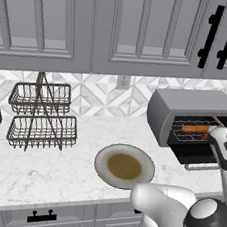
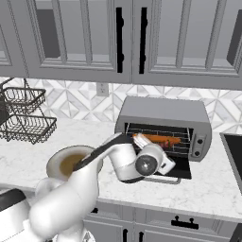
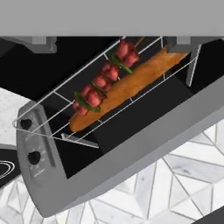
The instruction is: Pick up the kebab skewer and baguette bread, and place them inside the toaster oven. Close the toaster oven door and start by setting the timer.
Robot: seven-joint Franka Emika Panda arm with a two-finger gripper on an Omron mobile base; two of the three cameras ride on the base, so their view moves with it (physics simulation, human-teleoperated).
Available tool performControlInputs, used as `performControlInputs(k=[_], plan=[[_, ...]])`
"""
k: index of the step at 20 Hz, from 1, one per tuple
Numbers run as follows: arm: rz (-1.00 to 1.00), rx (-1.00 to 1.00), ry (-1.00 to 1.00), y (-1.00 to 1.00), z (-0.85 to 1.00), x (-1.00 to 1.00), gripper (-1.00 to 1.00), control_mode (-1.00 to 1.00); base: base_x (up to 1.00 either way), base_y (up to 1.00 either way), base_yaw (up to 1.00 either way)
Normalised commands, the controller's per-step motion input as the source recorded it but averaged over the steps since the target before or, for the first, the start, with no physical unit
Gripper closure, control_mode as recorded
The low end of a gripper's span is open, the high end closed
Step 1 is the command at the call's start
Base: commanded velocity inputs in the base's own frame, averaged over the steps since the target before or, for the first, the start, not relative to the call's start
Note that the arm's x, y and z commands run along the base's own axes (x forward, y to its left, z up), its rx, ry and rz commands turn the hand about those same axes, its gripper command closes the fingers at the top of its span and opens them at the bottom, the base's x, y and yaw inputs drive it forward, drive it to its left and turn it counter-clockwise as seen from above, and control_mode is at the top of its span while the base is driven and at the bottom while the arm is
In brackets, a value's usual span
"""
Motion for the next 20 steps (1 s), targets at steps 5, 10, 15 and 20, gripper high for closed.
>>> performControlInputs(k=[5, 10, 15, 20], plan=[[0.37, -0.20, -0.18, 0.09, 0.00, -0.13, -1.00, -1.00, 0.00, 0.00, 0.00], [0.09, -0.27, -0.16, 0.30, 0.00, -0.03, -1.00, -1.00, 0.00, 0.00, 0.00], [0.00, -0.17, -0.05, 0.24, 0.00, 0.00, -1.00, -1.00, 0.00, 0.00, 0.00], [0.00, -0.09, 0.00, 0.10, 0.01, 0.01, -1.00, -1.00, 0.00, 0.00, 0.00]])
